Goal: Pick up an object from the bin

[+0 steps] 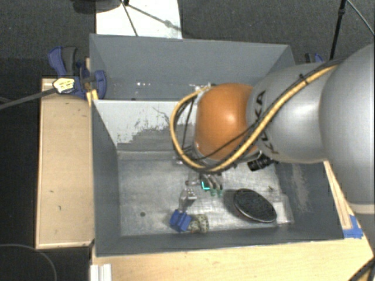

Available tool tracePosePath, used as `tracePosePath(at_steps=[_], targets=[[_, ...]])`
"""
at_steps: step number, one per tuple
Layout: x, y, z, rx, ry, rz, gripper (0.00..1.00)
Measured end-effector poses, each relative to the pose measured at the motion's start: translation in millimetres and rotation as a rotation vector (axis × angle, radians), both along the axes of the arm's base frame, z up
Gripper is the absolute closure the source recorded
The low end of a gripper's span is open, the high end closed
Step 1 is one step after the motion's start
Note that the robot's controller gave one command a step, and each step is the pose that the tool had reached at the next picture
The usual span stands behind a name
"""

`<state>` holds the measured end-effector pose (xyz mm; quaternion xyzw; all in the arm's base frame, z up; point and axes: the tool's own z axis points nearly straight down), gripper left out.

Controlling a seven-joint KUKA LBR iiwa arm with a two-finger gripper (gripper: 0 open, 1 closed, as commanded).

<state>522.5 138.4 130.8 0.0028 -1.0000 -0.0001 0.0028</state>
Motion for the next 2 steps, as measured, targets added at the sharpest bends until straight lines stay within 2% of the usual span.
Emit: tracePosePath(at_steps=[1, 2], targets=[[-25.9, -115.4, -50.2, 0.007, -0.068, 0.199, 0.0], [-21.0, -186.2, -25.6, -0.004, -0.032, 0.161, 0.0]])
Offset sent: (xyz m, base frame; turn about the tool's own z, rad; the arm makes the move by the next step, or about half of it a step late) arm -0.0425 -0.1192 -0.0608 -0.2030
